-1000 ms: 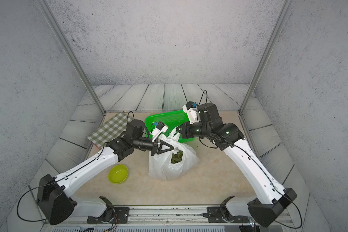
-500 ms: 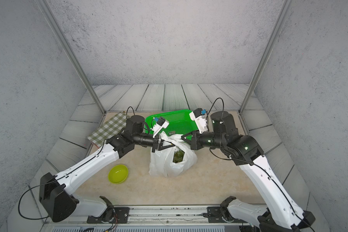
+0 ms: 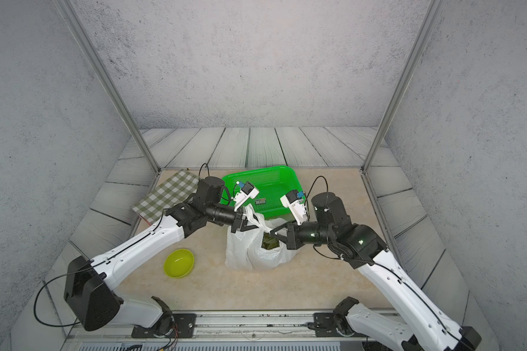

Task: Place the pineapple into a plastic bag & tie a knot
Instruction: Cross the plastic bag at the center of the board.

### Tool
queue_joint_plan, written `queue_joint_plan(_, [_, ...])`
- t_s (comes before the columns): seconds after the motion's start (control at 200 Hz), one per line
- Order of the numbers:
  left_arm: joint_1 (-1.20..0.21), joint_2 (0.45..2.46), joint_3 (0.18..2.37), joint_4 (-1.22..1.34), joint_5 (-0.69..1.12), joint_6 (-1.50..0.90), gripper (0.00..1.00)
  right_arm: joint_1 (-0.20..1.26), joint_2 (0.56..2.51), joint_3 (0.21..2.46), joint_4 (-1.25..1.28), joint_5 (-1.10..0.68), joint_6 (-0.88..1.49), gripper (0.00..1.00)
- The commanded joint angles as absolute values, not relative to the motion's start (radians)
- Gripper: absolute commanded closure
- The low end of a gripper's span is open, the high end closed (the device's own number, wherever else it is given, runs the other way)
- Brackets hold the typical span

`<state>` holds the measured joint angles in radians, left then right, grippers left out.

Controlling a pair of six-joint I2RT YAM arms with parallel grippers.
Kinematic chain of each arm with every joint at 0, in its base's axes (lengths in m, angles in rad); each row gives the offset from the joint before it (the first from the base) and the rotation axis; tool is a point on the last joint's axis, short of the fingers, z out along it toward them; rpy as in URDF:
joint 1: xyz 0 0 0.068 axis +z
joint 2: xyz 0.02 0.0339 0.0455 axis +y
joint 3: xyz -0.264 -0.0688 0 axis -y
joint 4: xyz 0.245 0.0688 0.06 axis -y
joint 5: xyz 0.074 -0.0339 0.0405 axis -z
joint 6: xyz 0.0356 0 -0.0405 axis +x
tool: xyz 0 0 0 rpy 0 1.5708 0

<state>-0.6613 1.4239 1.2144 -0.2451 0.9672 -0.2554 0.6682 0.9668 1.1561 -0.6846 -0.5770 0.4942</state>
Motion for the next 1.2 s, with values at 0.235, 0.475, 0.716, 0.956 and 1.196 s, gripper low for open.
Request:
queue_joint_plan(0.235, [-0.611, 1.404, 1.234, -0.263, 0.856, -0.282, 1.00, 0.742, 1.083, 1.050, -0.678, -0.525, 0.447, 1.00])
queue_joint_plan(0.475, [-0.612, 1.364, 1.202, -0.290, 0.847, -0.293, 1.00, 0.744, 1.196, 1.048, -0.552, -0.492, 0.481, 1.00])
queue_joint_plan(0.716, [-0.612, 1.313, 1.150, -0.299, 0.827, -0.325, 1.00, 0.743, 1.232, 1.058, -0.449, -0.437, 0.524, 1.00])
queue_joint_plan(0.956, [-0.614, 1.312, 1.160, -0.474, 0.749, -0.244, 0.89, 0.742, 1.213, 1.069, -0.420, -0.414, 0.537, 1.00])
queue_joint_plan(1.196, [-0.612, 1.291, 1.154, -0.571, 0.715, -0.190, 0.72, 0.744, 1.197, 1.078, -0.424, -0.407, 0.534, 1.00])
